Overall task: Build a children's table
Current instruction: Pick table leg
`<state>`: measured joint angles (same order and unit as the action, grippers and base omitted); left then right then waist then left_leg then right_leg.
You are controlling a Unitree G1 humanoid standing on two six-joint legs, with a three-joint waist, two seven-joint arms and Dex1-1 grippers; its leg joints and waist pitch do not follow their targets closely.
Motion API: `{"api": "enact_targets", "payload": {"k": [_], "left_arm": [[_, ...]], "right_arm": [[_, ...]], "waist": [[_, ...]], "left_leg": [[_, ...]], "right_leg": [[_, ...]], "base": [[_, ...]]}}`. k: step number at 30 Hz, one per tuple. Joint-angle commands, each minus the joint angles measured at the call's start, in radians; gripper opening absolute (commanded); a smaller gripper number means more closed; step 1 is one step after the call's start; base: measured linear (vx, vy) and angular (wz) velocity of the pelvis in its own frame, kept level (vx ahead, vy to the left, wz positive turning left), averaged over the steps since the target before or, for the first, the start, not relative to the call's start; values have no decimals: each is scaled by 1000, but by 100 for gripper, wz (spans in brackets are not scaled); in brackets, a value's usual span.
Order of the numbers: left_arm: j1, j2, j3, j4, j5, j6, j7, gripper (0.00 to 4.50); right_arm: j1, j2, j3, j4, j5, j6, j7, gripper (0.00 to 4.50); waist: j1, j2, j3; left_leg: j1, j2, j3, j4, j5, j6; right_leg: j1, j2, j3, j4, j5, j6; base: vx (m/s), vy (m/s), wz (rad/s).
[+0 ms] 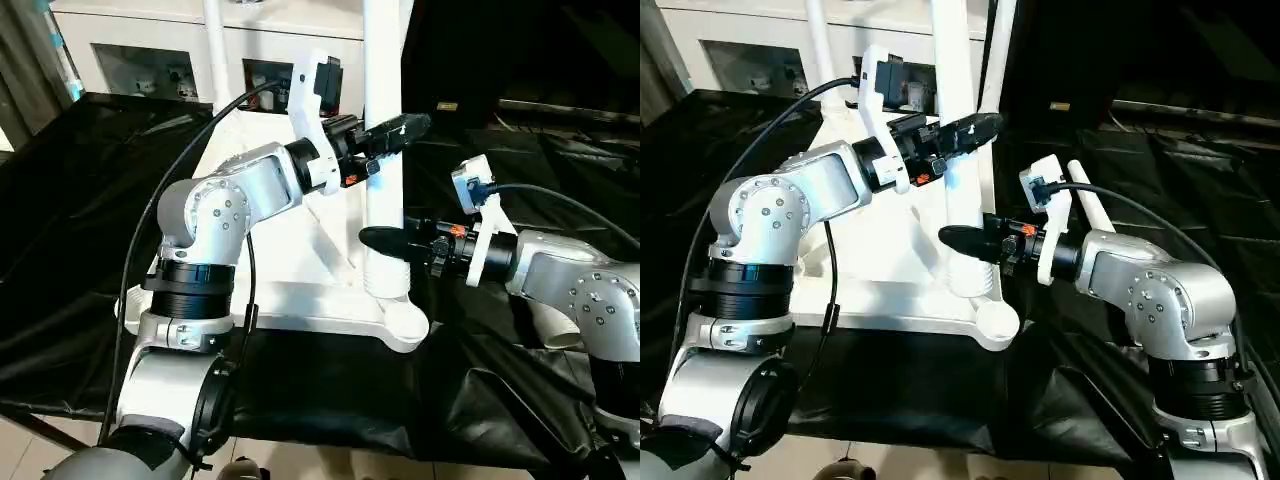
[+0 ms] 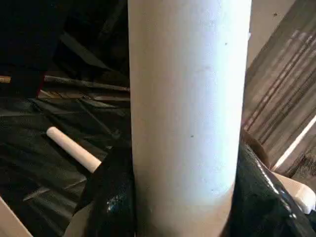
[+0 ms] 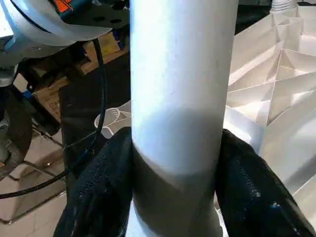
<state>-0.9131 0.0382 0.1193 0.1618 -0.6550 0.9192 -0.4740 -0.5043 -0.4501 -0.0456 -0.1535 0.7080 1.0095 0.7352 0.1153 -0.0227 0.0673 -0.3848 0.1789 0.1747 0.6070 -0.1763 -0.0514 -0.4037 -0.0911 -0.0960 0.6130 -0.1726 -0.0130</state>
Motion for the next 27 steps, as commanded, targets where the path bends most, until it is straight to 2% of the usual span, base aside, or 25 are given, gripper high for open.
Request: {"api": "enact_targets", "payload": {"k": [1, 4, 5, 7, 11, 12, 18, 27], "left_arm": [[-3, 2, -11, -17, 6, 4, 16, 185], [-2, 5, -19, -23, 14, 1, 18, 185], [2, 6, -30, -32, 21, -5, 15, 185], [11, 14, -60, -50, 40, -21, -1, 185], [15, 18, -84, -65, 44, -22, -19, 185], [15, 22, -96, -68, 49, -24, -28, 185], [7, 43, -132, -72, 65, -34, -58, 185], [2, 68, -169, -75, 73, -44, -104, 185]], "right_arm": [[-20, -13, 12, -13, -12, -31, 11, 189], [-18, -18, 24, -11, -28, -46, 14, 189], [-20, -15, 25, -8, -27, -44, 11, 224], [-24, -5, 23, -7, -17, -30, 6, 259], [-34, 0, 27, -4, -15, -25, 2, 285], [-38, -4, 30, 0, -18, -25, 4, 298], [-47, -36, 54, 9, -17, -10, 44, 300], [-51, -55, 87, 19, -17, 20, 53, 300]], "waist": [[4, -19, -84], [3, -19, -84], [3, -22, -84], [3, -21, -84], [3, -23, -84], [2, -26, -83], [3, -26, -83], [2, -26, -83]], "left_leg": [[12, 43, -11, -60, -85, 24], [12, 43, -11, -61, -84, 22], [12, 43, -10, -60, -85, 23], [11, 45, -12, -61, -79, 26], [11, 43, -10, -60, -75, 28], [11, 43, -9, -61, -79, 27], [12, 44, -10, -61, -78, 18], [13, 45, -10, -61, -83, 15]], "right_leg": [[63, -64, 51, -73, -214, -151], [63, -64, 52, -72, -213, -148], [63, -64, 52, -72, -216, -147], [63, -64, 52, -71, -211, -147], [63, -63, 52, -70, -211, -146], [62, -63, 52, -73, -222, -143], [62, -64, 53, -72, -227, -130], [62, -64, 53, -70, -216, -145]], "base": [[0, 0, 0], [0, 0, 0], [0, 0, 0], [0, 0, 0], [0, 0, 0], [0, 0, 0], [0, 0, 0], [0, 0, 0]]}}
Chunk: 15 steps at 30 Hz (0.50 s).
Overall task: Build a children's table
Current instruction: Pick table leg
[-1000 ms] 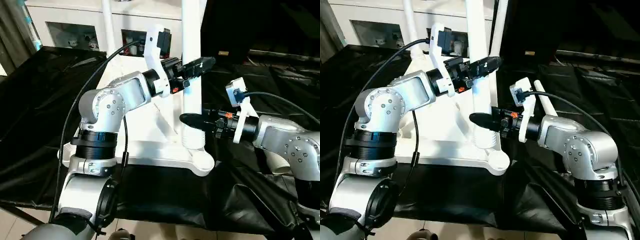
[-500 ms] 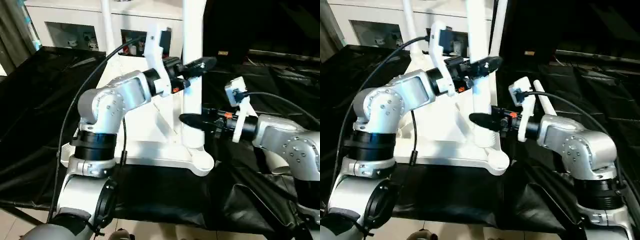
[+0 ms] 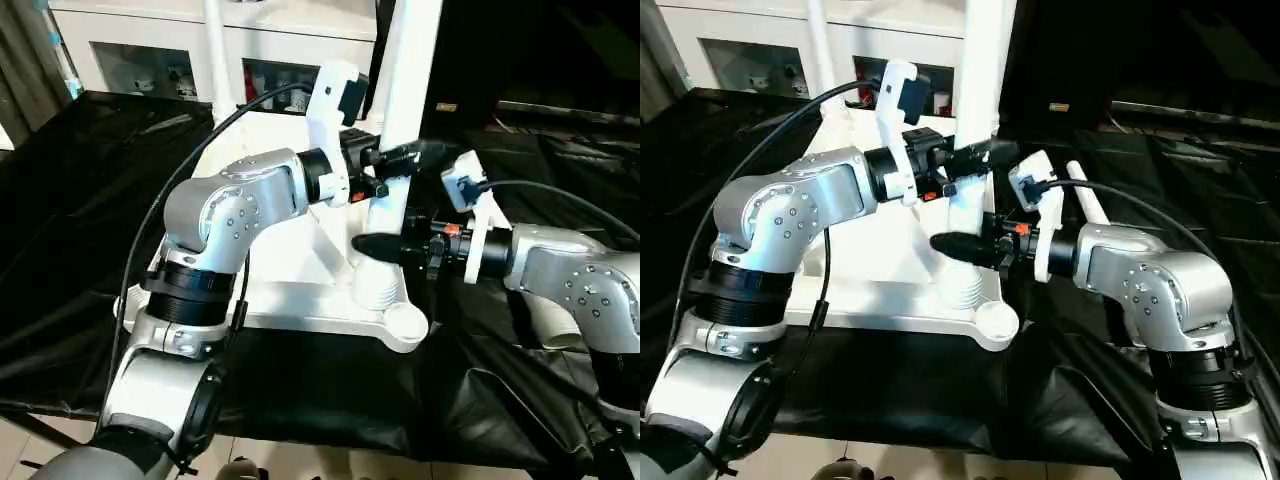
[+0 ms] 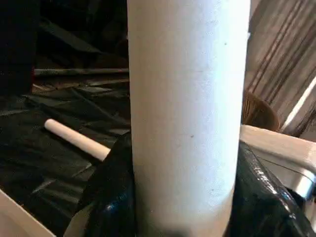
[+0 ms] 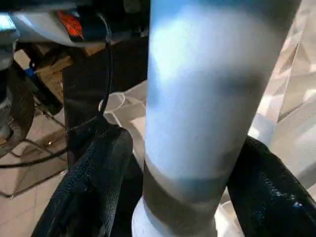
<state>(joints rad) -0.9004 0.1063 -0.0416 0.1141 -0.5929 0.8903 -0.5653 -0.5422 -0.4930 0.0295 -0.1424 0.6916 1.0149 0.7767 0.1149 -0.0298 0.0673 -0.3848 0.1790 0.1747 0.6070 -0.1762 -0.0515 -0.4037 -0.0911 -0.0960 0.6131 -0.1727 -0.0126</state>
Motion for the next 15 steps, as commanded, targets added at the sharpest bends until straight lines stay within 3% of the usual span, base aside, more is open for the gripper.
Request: {"api": "enact_targets", "payload": {"k": [1, 15], "left_arm": [[-11, 1, -8, -27, 10, -16, -15, 185], [-11, 7, -16, -20, 10, -22, -36, 185]], "right_arm": [[-13, -13, 13, 9, -1, 17, 12, 300], [-21, -6, 20, 31, -10, 17, 5, 300]], "waist": [[2, -19, -83], [3, -20, -84]], "left_leg": [[13, 45, -11, -61, -83, 13], [13, 45, -10, -60, -75, 14]], "right_leg": [[63, -65, 53, -69, -214, -148], [63, -64, 53, -67, -200, -154]], "base": [[0, 0, 0], [0, 0, 0]]}}
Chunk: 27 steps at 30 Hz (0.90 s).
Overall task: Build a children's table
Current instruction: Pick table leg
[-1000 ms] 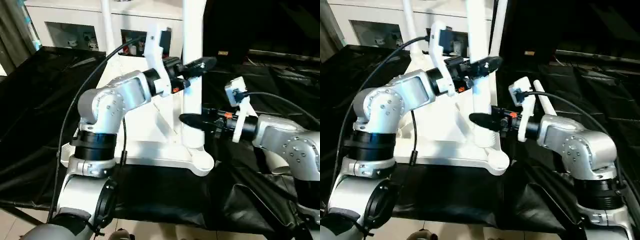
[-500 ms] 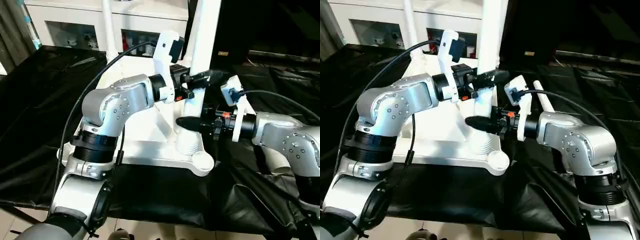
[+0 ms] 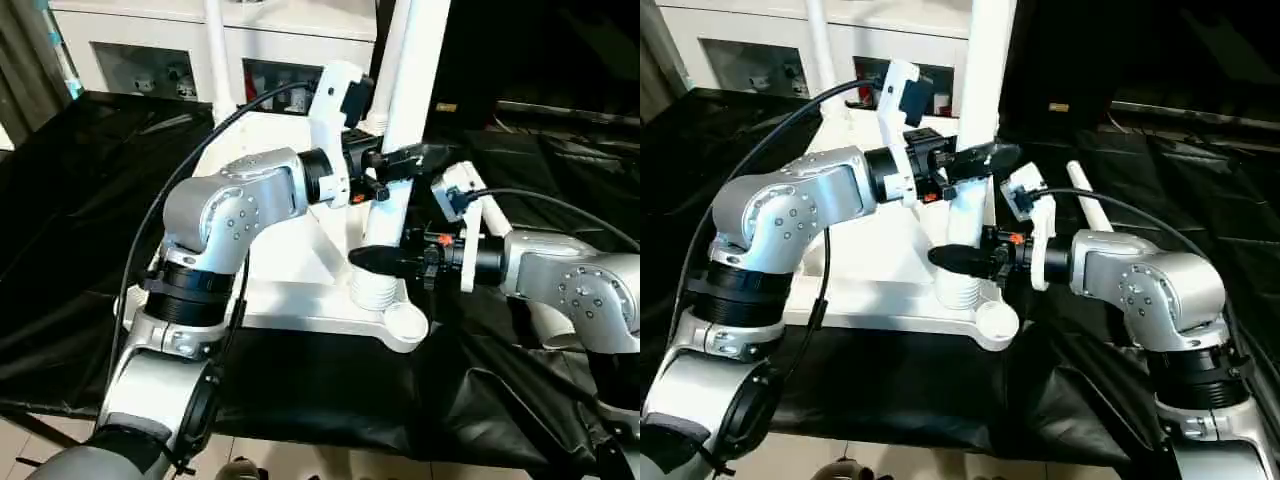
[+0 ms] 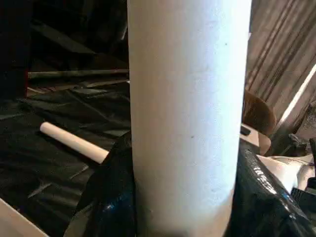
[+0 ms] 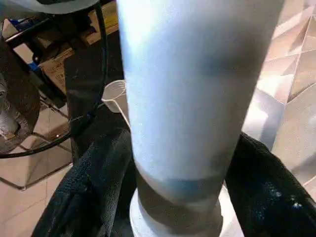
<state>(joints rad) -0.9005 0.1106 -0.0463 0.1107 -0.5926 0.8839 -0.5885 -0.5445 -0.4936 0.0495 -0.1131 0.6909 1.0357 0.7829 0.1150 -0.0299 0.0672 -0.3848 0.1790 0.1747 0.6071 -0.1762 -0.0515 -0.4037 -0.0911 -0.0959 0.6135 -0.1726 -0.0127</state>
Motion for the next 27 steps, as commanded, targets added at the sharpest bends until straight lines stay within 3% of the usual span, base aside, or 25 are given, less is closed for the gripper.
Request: {"api": "enact_targets", "payload": {"k": [1, 11, 12, 21, 27], "left_arm": [[-11, 3, -12, -16, 10, -15, -14, 185], [-11, 3, -10, -19, 3, -8, -20, 185], [-12, 2, -10, -18, 3, -7, -21, 185], [-12, 2, -6, -21, -1, 2, -23, 185], [-14, 2, -3, -21, -3, 6, -24, 185]], "right_arm": [[-19, -5, 0, 3, -9, -4, -1, 300], [-20, -2, 0, 3, -9, -4, -2, 300], [-20, -2, 0, 4, -9, -5, -2, 272], [-19, 1, 1, 7, -12, -8, -3, 199], [-20, 3, 0, 9, -12, -9, -5, 190]], "waist": [[3, -20, -84], [4, -18, -84], [3, -19, -85], [3, -18, -85], [3, -18, -85]], "left_leg": [[13, 45, -10, -60, -73, 15], [12, 44, -10, -60, -72, 16], [12, 45, -10, -60, -72, 15], [13, 45, -10, -59, -76, 14], [13, 45, -10, -59, -73, 13]], "right_leg": [[63, -64, 54, -67, -196, -155], [64, -65, 54, -66, -192, -159], [64, -64, 54, -66, -191, -159], [64, -64, 54, -66, -193, -162], [64, -64, 54, -64, -183, -164]], "base": [[0, 0, 0], [0, 0, 0], [0, 0, 0], [0, 0, 0], [0, 0, 0]]}}
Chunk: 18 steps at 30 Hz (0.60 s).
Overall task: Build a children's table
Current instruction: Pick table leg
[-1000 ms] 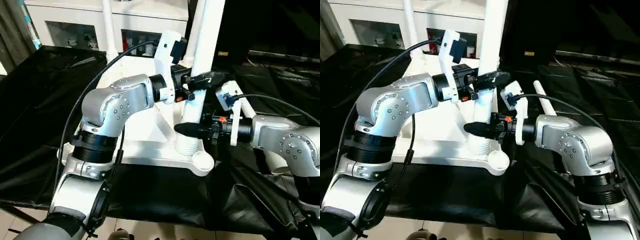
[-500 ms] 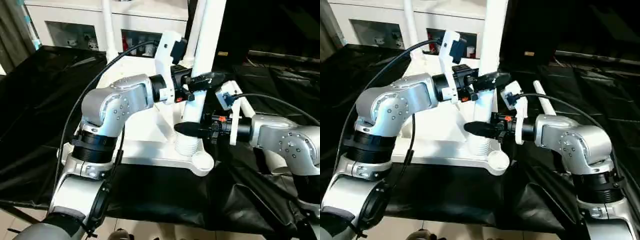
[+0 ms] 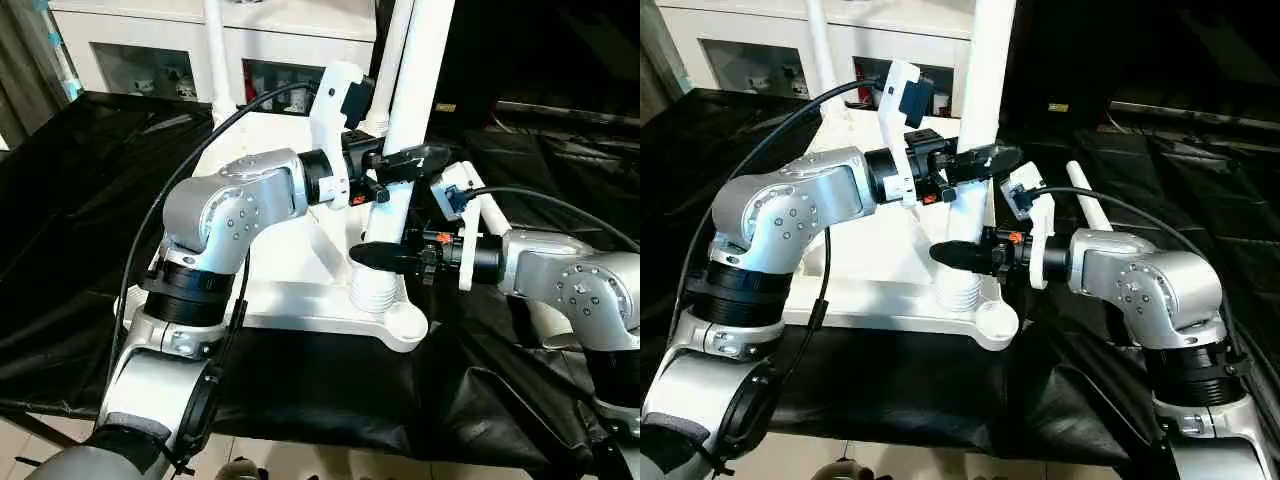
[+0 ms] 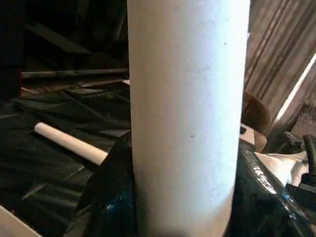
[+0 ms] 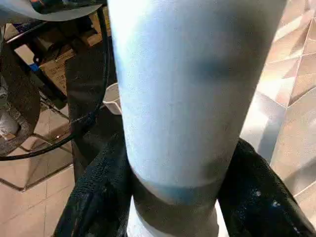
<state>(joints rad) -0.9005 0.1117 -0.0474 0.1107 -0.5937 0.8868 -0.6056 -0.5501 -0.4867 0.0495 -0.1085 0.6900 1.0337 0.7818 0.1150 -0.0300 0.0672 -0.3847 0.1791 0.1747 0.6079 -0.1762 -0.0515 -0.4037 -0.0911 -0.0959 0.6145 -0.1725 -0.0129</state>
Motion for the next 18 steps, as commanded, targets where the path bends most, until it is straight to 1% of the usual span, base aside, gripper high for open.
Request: {"api": "enact_targets", "payload": {"k": [1, 5, 6, 7, 8, 11, 12, 13, 14, 16, 17, 18], "left_arm": [[-14, 1, -1, -20, -2, 3, -6, 185], [-14, 0, 0, -21, -1, 1, -3, 185], [-15, -1, 2, -19, 2, -2, 2, 220], [-15, -1, 3, -18, 3, -3, 4, 241], [-19, -14, 21, -5, -12, 2, 10, 255], [-24, -35, 64, 2, -56, 20, 17, 264], [-27, -48, 86, 6, -72, 16, 30, 290], [-33, -66, 114, 19, -85, -2, 48, 290], [-37, -82, 140, 31, -96, -21, 66, 300], [-41, -91, 155, 39, -103, -32, 76, 300], [-57, -129, 236, 72, -152, -98, 116, 299], [-61, -143, 265, 81, -173, -125, 125, 299]], "right_arm": [[-14, -3, -1, 5, -11, -8, -4, 190], [-13, -2, -2, 5, -11, -10, -5, 189], [-13, -1, -3, 5, -11, -11, -6, 189], [-13, -1, -3, 5, -11, -11, -6, 189], [-13, 1, -5, 6, -12, -14, -7, 189], [-10, 8, -15, 8, -12, -25, -12, 189], [-9, 11, -19, 9, -11, -28, -15, 188], [-8, 15, -24, 10, -11, -32, -18, 188], [-7, 19, -28, 10, -10, -35, -21, 188], [-6, 21, -31, 11, -9, -37, -23, 188], [-2, 33, -51, 12, -4, -41, -36, 188], [0, 39, -60, 12, -1, -42, -42, 188]], "waist": [[4, -17, -85], [4, -18, -85], [4, -18, -85], [4, -17, -85], [4, -17, -85], [4, -16, -85], [4, -17, -85], [4, -17, -85], [4, -18, -85], [4, -17, -85], [4, -17, -85], [5, -20, -84]], "left_leg": [[13, 45, -10, -60, -74, 13], [13, 45, -10, -60, -75, 12], [12, 44, -10, -60, -72, 13], [12, 44, -10, -60, -75, 13], [13, 44, -10, -60, -76, 13], [12, 44, -10, -59, -76, 12], [12, 43, -9, -58, -81, 13], [12, 43, -9, -58, -81, 13], [12, 42, -9, -58, -83, 17], [12, 44, -11, -59, -87, 18], [11, 44, -10, -58, -89, 18], [9, 40, -8, -56, -91, 22]], "right_leg": [[64, -64, 54, -66, -184, -164], [64, -65, 54, -65, -185, -163], [64, -64, 54, -65, -182, -163], [64, -64, 54, -66, -184, -163], [64, -65, 54, -66, -187, -163], [65, -66, 53, -65, -180, -175], [65, -66, 53, -66, -182, -177], [65, -66, 53, -66, -182, -177], [66, -65, 52, -69, -186, -176], [66, -65, 52, -70, -191, -176], [66, -64, 52, -69, -190, -176], [67, -65, 52, -72, -190, -179]], "base": [[0, 0, 0], [0, 0, 0], [0, 0, 0], [0, 0, 0], [0, 0, 0], [0, 0, 0], [0, 0, 0], [0, 0, 0], [0, 0, 0], [0, 0, 0], [0, 0, 0], [0, 0, 0]]}}
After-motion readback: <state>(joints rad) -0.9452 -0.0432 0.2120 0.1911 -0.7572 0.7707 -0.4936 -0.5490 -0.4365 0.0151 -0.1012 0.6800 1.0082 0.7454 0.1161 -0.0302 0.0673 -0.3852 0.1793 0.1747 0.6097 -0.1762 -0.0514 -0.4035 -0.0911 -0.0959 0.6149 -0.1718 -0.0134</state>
